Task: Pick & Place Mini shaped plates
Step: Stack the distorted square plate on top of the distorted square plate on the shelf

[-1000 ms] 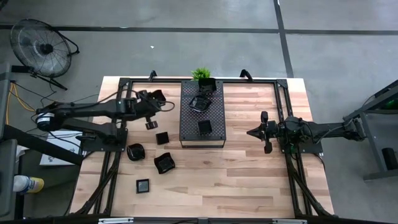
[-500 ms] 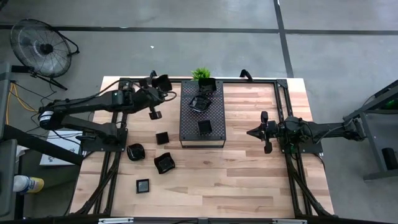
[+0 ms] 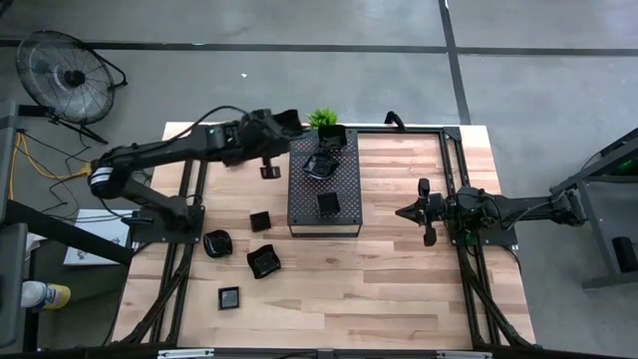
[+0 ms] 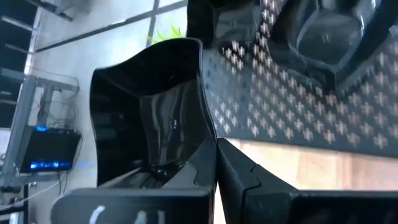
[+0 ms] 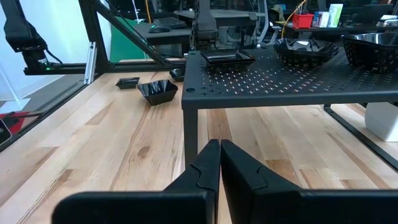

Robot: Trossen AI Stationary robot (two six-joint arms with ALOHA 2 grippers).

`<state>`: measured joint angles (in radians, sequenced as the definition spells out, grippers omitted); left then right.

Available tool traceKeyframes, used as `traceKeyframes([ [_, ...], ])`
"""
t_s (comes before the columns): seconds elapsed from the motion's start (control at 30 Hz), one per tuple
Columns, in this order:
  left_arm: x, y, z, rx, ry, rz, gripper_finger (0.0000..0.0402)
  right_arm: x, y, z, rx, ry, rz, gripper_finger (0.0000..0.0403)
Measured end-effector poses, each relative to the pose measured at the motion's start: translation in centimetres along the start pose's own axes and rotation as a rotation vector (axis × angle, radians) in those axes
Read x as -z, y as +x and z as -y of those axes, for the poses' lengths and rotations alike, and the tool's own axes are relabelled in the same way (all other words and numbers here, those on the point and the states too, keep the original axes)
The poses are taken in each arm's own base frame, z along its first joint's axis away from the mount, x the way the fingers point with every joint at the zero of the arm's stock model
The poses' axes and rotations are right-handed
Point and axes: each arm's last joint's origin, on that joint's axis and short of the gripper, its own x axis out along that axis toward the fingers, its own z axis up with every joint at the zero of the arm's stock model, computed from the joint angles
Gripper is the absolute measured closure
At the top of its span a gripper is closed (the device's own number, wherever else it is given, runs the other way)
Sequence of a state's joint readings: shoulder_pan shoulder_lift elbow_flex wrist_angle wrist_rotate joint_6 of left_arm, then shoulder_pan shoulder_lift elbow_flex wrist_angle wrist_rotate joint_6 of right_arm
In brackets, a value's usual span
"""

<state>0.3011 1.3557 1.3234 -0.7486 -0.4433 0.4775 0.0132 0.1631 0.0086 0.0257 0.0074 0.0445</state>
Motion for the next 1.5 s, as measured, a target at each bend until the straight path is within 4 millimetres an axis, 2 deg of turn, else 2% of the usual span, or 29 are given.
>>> traceKeyframes([
  [0.27,-3.4,2.6,-1.1,0.036,0.051,0.037,0.0401,0.0,0.0,0.0,0.000,0.000,0.000,0.0398],
  [0.57,-5.9,5.2,-1.0,0.076,0.091,0.092,0.0401,0.0,0.0,0.0,0.000,0.000,0.000,0.0395],
  [0.93,-7.0,7.4,-0.4,0.085,0.081,0.149,0.0402,0.0,0.0,0.0,0.000,0.000,0.000,0.0398],
  [1.5,-6.9,9.2,0.8,0.158,0.093,0.122,0.0402,0.0,0.0,0.0,0.000,0.000,0.000,0.0399],
])
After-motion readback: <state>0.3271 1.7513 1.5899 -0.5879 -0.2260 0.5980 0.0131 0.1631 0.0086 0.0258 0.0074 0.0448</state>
